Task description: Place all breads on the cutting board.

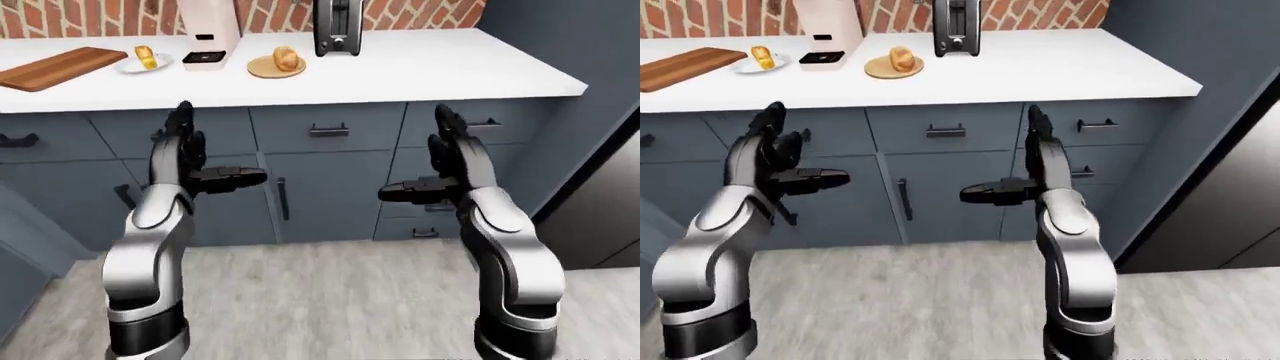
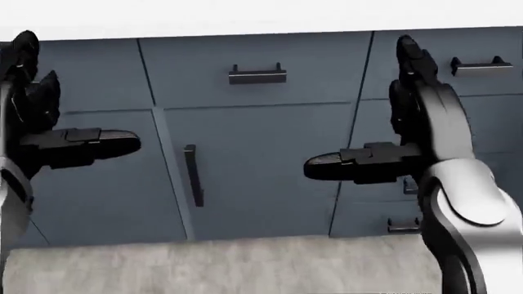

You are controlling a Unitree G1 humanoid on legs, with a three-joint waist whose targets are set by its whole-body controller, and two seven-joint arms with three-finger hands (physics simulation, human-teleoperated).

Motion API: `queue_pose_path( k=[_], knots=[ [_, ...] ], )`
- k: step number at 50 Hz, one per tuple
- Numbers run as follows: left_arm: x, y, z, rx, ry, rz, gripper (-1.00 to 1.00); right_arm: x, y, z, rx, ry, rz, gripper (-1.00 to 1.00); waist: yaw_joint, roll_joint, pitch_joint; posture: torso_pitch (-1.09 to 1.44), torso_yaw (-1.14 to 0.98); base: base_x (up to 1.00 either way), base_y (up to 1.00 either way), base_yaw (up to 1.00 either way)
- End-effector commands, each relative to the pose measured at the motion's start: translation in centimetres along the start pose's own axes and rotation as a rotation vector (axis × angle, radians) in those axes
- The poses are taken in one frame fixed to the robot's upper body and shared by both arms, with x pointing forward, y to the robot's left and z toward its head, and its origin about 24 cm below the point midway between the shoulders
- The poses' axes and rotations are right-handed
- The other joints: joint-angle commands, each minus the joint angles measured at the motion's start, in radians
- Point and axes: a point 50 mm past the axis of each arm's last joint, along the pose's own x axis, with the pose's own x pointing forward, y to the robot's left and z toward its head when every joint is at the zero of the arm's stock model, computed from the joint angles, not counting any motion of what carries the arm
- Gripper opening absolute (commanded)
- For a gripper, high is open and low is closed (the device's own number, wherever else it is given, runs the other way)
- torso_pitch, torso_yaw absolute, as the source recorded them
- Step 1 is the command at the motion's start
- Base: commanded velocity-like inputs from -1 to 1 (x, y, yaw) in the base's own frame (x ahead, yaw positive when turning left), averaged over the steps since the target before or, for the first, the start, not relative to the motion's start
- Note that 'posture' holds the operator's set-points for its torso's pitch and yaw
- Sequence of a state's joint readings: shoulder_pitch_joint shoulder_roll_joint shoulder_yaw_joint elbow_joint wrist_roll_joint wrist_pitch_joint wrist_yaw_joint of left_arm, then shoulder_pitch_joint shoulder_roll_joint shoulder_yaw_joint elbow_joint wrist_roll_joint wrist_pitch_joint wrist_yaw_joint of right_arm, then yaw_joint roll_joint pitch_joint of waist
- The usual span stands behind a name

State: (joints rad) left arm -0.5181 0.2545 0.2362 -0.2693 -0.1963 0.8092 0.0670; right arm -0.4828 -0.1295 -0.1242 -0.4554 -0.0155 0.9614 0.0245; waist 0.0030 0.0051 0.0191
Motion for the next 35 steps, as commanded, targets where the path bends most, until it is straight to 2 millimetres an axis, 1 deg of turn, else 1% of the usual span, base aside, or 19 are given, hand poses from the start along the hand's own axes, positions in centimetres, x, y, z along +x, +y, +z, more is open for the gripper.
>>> queue_pose_path(
  k=[1,5,6,7,8,10,12,14,15,16,18,24,27,29,30,31,32,34,35],
  knots=[
    [0.2,0.4,3.2,0.001,-0.073,0.010,1.00,0.0,0.1,3.1,-0.012,-0.071,0.012,1.00,0.001,0.000,-0.025,0.00,0.00,0.00,0.00,0.00],
    [0.9,0.6,5.2,0.003,-0.098,0.018,1.00,0.1,-0.6,6.8,-0.035,-0.122,0.010,1.00,-0.001,0.003,-0.017,0.00,0.00,0.01,0.00,0.00],
    [1.1,0.6,5.4,-0.001,-0.099,0.020,1.00,0.1,-0.8,7.2,-0.031,-0.126,0.009,1.00,-0.003,0.009,-0.033,0.00,0.00,0.11,0.09,0.00],
    [1.2,0.7,5.8,0.008,-0.106,0.017,1.00,0.1,-1.0,7.7,-0.041,-0.133,0.008,1.00,-0.003,0.006,-0.023,0.00,0.00,0.26,0.16,0.00],
    [1.3,0.7,6.3,0.007,-0.110,0.019,1.00,0.1,-1.1,7.9,-0.044,-0.134,0.007,1.00,-0.003,0.003,0.002,0.00,0.00,0.30,0.16,0.00],
    [1.4,0.9,6.8,0.013,-0.118,0.024,1.00,0.0,-1.4,8.9,-0.048,-0.141,0.006,1.00,-0.008,0.011,0.014,0.00,0.00,0.30,0.17,0.00],
    [1.4,0.9,7.5,0.013,-0.127,0.024,1.00,0.0,-1.5,9.7,-0.049,-0.150,0.008,1.00,-0.012,0.035,0.014,0.00,0.00,0.30,0.19,0.00],
    [1.4,0.9,7.7,0.014,-0.128,0.024,1.00,-0.1,-1.6,10.2,-0.056,-0.156,0.009,1.00,-0.016,0.081,0.013,0.00,0.00,0.30,0.19,0.00],
    [1.4,0.9,7.7,0.015,-0.127,0.024,1.00,-0.1,-1.6,10.3,-0.056,-0.158,0.010,1.00,-0.015,0.064,0.012,0.00,0.00,0.30,0.20,0.00],
    [1.4,0.8,7.7,0.016,-0.127,0.023,1.00,-0.2,-1.6,10.2,-0.057,-0.158,0.008,1.00,-0.024,0.070,0.021,0.00,0.00,0.30,0.21,0.00],
    [1.4,0.8,7.6,0.016,-0.125,0.022,1.00,-0.2,-1.6,10.1,-0.056,-0.155,0.009,1.00,-0.021,0.065,0.015,0.00,0.00,0.30,0.20,0.00],
    [1.3,1.0,7.2,0.015,-0.115,0.025,1.00,-0.1,-1.4,9.8,-0.062,-0.147,0.014,1.00,-0.011,0.017,0.011,0.00,0.00,0.30,0.23,0.00],
    [1.3,1.0,7.2,0.013,-0.113,0.025,1.00,-0.2,-1.2,9.7,-0.066,-0.144,0.018,1.00,0.001,-0.022,0.010,0.00,0.00,0.31,0.23,0.00],
    [1.2,1.1,7.0,0.012,-0.111,0.026,1.00,-0.2,-1.1,9.7,-0.069,-0.144,0.020,1.00,0.007,-0.073,-0.005,0.00,0.00,0.30,0.23,0.00],
    [1.1,1.1,6.9,0.012,-0.110,0.026,1.00,-0.1,-1.1,9.6,-0.071,-0.142,0.020,1.00,-0.003,-0.030,0.005,0.00,0.00,0.31,0.20,0.00],
    [1.1,1.1,6.9,0.013,-0.109,0.026,1.00,-0.1,-1.1,9.5,-0.071,-0.141,0.020,1.00,0.006,-0.054,0.011,0.00,0.00,0.29,0.20,0.00],
    [1.0,1.1,6.9,0.013,-0.109,0.025,1.00,-0.1,-1.1,9.5,-0.070,-0.140,0.021,1.00,0.000,-0.057,0.005,0.00,0.00,0.30,0.20,0.00],
    [1.0,1.1,6.9,0.014,-0.108,0.025,1.00,-0.1,-1.1,9.6,-0.070,-0.139,0.023,1.00,-0.002,-0.050,-0.003,0.00,0.00,0.31,0.20,0.00],
    [1.0,1.1,6.9,0.013,-0.108,0.024,1.00,-0.1,-1.1,9.6,-0.070,-0.139,0.024,1.00,-0.003,-0.043,0.001,0.00,0.00,0.30,0.20,0.00]
  ],
)
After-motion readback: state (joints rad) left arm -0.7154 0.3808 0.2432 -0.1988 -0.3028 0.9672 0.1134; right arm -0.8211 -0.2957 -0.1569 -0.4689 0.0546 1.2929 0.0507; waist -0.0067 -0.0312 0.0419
